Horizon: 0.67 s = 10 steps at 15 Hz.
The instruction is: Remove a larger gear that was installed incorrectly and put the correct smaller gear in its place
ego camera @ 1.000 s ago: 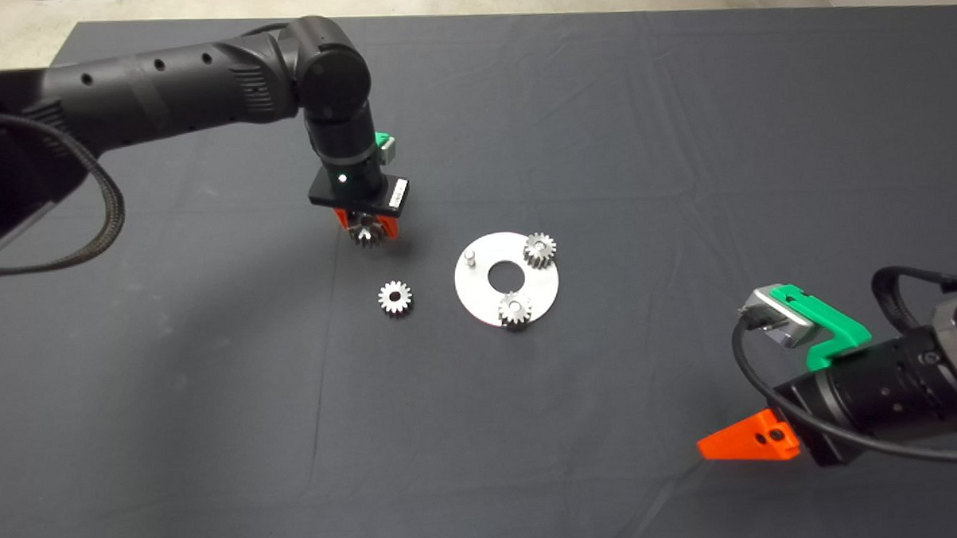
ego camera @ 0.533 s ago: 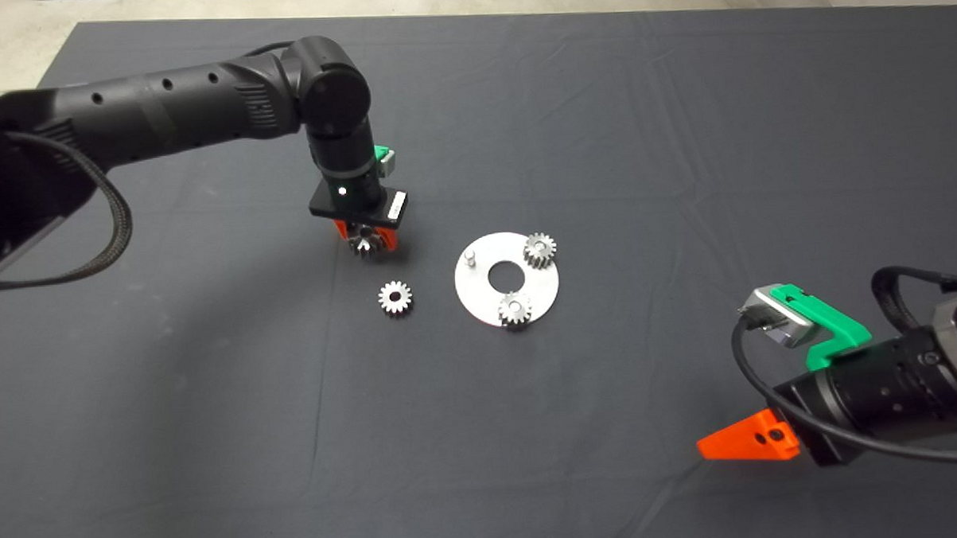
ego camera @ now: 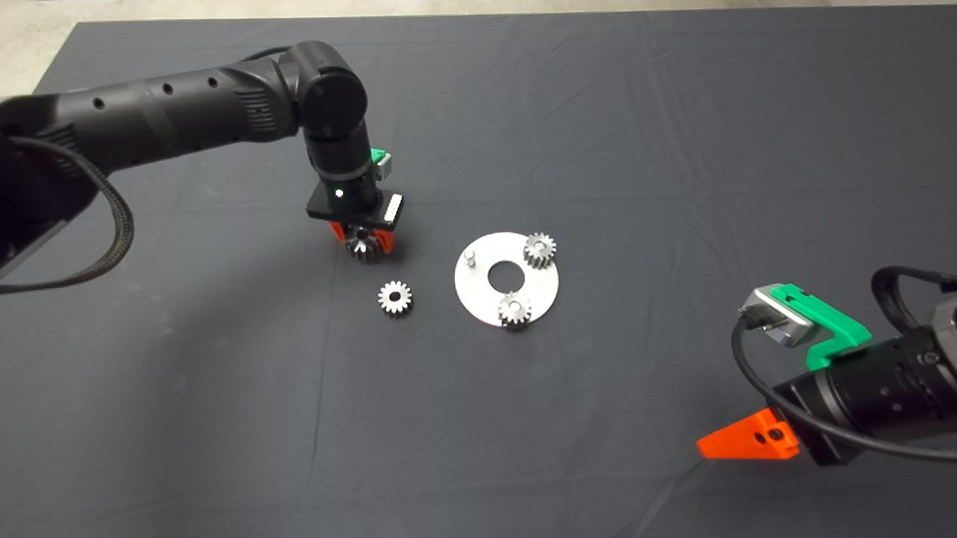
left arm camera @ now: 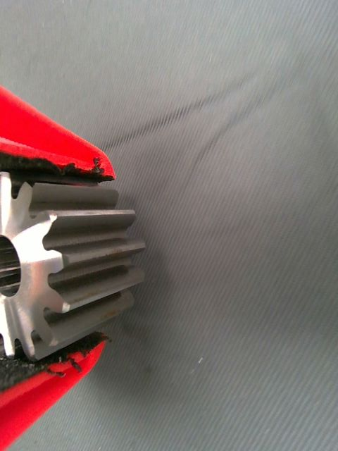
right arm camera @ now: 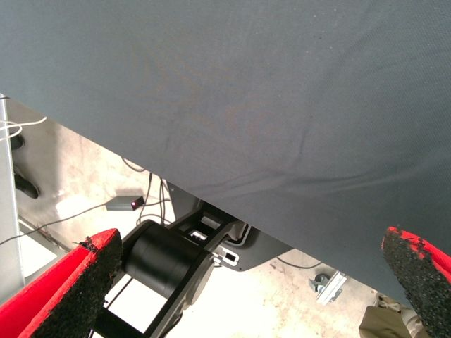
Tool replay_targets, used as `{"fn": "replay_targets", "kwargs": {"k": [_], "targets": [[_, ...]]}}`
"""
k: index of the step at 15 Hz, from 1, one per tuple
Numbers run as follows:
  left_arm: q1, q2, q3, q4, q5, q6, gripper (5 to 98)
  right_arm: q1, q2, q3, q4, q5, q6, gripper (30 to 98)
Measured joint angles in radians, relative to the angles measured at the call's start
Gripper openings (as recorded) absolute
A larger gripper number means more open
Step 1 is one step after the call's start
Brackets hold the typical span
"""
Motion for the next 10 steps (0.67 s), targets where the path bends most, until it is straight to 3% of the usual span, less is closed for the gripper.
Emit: {"fn": "replay_targets", "kwargs": {"k": [10], "targets": [[-0.001, 0.007, -0.006, 0.0, 0.007, -0.001, 49.3, 0.0, 0.0, 0.0, 0.0, 0.0, 0.0, 97.8]]}}
